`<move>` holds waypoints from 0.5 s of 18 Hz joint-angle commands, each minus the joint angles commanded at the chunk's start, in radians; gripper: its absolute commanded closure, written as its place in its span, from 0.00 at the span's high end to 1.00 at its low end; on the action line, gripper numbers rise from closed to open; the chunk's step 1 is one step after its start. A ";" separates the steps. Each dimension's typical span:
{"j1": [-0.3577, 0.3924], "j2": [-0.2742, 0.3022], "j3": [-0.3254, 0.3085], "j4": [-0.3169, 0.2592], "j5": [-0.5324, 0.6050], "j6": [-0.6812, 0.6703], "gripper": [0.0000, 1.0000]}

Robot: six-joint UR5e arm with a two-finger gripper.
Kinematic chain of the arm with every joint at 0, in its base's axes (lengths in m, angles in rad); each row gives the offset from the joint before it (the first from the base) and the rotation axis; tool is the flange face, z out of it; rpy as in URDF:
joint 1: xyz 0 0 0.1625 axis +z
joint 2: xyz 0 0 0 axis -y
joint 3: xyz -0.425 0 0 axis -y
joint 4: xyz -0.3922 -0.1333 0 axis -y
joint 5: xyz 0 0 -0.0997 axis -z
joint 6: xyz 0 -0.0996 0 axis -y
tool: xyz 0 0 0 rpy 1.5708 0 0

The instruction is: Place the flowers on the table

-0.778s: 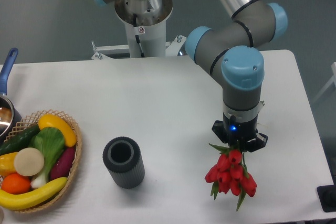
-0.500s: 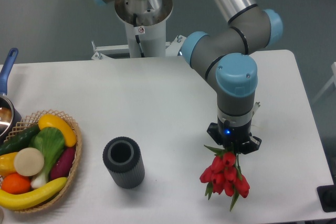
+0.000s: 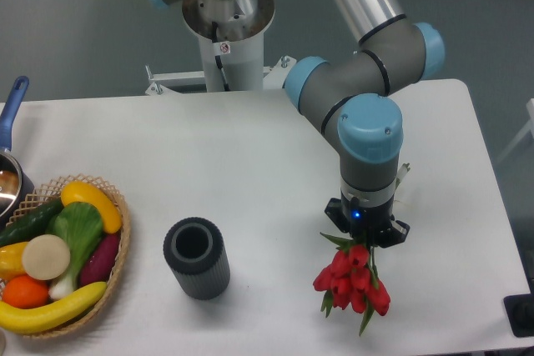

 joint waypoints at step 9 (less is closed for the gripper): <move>-0.028 -0.043 -0.005 0.055 0.000 -0.003 0.50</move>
